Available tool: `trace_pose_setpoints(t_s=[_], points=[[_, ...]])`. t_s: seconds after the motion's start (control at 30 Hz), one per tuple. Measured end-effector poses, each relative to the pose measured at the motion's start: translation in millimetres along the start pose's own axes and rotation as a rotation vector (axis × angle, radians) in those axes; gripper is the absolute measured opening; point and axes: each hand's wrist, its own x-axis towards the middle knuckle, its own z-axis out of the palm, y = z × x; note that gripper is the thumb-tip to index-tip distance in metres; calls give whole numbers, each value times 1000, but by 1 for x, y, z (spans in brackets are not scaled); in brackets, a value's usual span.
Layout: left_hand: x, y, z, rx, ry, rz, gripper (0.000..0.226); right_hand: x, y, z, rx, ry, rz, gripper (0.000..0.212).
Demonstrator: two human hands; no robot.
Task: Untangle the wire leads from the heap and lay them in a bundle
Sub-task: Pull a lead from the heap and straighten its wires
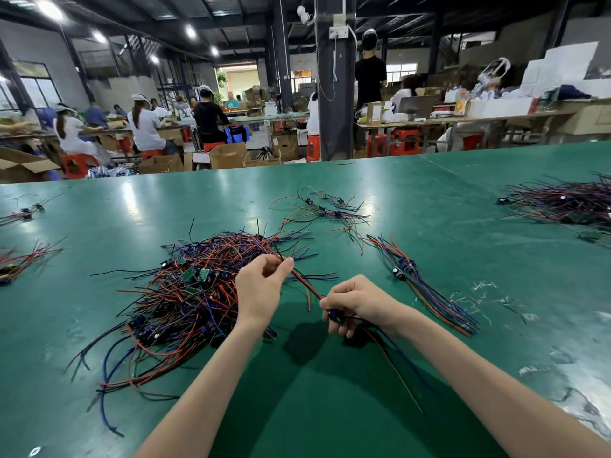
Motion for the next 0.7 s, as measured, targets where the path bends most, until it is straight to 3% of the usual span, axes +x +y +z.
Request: trace_pose_setpoints(t_s=[0.13, 0.27, 0.33, 0.47, 0.53, 0.6, 0.7], points=[[1, -1, 1, -226, -27, -225, 12, 2, 3, 1, -5, -9, -4, 27], [1, -1, 2, -351, -48, -320, 12, 3, 6, 0, -4, -18, -3, 26], [0, -2, 1, -214, -65, -198, 13, 3, 7, 0, -16, -25, 0, 27], [-3, 0, -3, 274, -25, 250, 7, 4, 8, 0, -28, -30, 10, 26], [-2, 1, -5, 363, 21, 351, 7, 4, 8, 0, -23, -36, 10, 26], [2, 3, -8, 266, 72, 283, 6, 4, 7, -1, -23, -40, 7, 25], [6, 3, -10, 29, 83, 9, 12, 4, 7, -1, -20, -45, 3, 25]])
